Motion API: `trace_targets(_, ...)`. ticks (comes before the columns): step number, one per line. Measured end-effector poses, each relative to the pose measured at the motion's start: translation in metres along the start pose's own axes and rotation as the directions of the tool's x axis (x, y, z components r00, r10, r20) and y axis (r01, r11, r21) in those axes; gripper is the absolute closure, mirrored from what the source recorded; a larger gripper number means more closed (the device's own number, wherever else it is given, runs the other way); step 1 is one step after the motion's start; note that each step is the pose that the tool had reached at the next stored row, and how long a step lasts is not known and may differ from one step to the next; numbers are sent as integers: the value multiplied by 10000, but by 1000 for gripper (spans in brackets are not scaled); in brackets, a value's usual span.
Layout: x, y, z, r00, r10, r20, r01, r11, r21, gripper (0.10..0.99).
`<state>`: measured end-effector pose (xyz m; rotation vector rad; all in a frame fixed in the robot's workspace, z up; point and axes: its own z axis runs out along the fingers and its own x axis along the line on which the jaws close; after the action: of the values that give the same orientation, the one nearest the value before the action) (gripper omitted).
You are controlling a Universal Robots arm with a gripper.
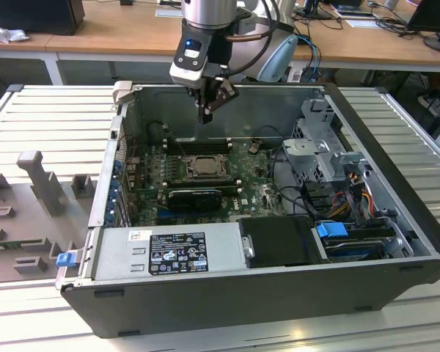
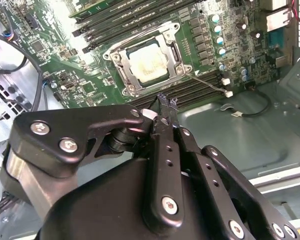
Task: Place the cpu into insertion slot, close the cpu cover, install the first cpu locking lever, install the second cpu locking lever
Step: 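Install the first cpu locking lever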
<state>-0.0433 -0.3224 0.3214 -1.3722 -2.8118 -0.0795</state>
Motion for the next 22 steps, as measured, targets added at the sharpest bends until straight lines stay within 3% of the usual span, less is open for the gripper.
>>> trace_targets(7, 0, 0, 0, 9984, -566, -24, 566, 9984, 18, 980)
trace_targets(11, 0, 0, 0, 9946, -1038, -44, 1038, 9946, 32, 980)
trace_targets(14, 0, 0, 7, 9793, -2024, -90, 2025, 9793, 55, 980)
trace_targets(18, -2, -2, 58, 9631, -2688, -132, 2689, 9631, 80, 980)
trace_targets(21, -4, -5, 126, 9444, -3285, -162, 3287, 9444, 93, 980)
trace_targets(22, -4, -5, 135, 9341, -3566, -176, 3568, 9341, 99, 980)
